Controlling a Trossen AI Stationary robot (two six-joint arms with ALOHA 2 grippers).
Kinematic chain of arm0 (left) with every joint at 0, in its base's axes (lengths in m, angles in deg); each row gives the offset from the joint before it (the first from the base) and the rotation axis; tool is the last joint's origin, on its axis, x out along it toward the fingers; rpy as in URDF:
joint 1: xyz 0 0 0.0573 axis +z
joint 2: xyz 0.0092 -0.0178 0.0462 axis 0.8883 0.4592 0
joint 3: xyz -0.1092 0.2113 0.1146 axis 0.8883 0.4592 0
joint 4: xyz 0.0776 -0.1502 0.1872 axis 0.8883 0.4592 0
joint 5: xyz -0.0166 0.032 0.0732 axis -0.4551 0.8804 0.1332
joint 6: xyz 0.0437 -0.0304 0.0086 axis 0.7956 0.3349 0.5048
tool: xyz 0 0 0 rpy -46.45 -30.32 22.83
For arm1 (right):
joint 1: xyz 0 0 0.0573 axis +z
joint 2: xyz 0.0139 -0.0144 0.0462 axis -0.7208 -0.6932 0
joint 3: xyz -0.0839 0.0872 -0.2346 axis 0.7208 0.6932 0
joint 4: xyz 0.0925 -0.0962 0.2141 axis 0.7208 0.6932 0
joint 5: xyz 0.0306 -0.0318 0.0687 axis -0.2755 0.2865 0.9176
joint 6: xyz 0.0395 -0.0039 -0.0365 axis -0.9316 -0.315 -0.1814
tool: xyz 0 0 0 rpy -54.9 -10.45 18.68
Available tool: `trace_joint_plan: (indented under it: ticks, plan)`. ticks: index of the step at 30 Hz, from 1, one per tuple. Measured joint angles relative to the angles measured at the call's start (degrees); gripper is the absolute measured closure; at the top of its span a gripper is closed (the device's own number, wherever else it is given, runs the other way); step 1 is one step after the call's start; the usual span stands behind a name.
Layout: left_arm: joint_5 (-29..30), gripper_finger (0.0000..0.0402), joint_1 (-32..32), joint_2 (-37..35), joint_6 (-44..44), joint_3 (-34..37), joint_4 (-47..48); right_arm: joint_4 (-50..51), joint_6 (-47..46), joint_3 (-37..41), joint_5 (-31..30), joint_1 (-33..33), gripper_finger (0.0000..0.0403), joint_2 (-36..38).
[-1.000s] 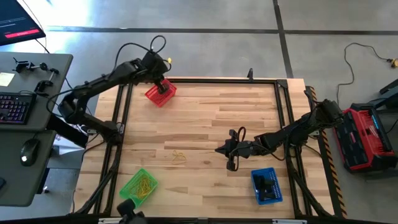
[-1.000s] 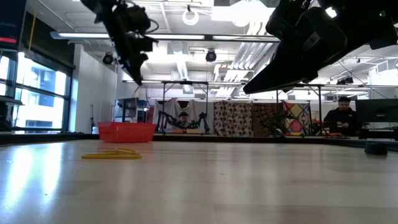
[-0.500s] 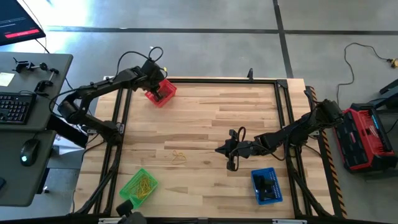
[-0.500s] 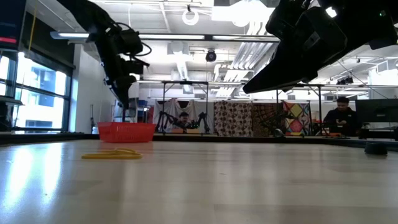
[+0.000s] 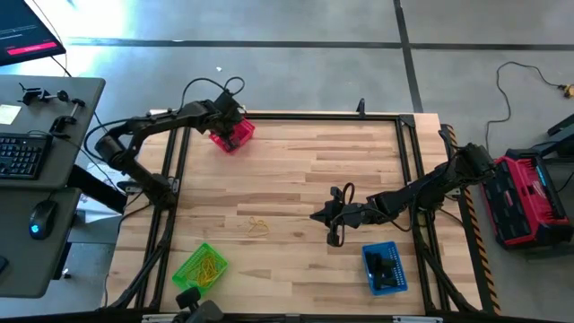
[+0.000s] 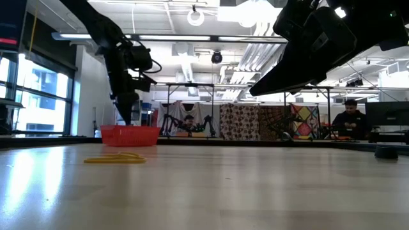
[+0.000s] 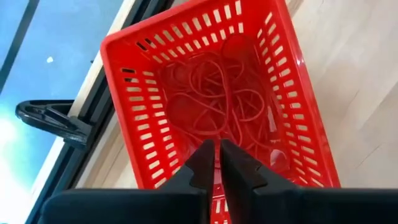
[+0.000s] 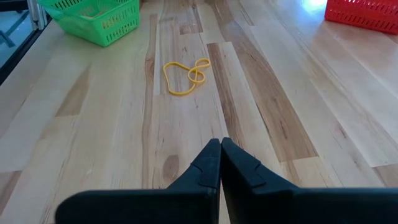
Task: Sort rubber bands into baskets
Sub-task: Put the red rubber band into the red basket, then put the black rubber band into the blue basket
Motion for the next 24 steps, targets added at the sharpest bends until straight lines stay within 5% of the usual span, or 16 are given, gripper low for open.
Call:
trace_joint_plan:
  ticks: [11,15,24]
  plan:
    - [-0.24,0.0338,-1.52,0.58,-0.98,0.0,-1.19,0.0,-0.31,0.0,-0.01,0.0,0.0403,0.0]
    - [1.42,0.0351,-4.06,-3.15,-0.63,0.0,-4.29,0.46,-0.28,0.0,1.89,0.0,0.0403,0.0]
    - [-4.48,0.0399,-13.79,-10.26,-6.34,0.0,-13.38,2.93,-1.74,0.04,4.55,0.02,0.0403,0.0]
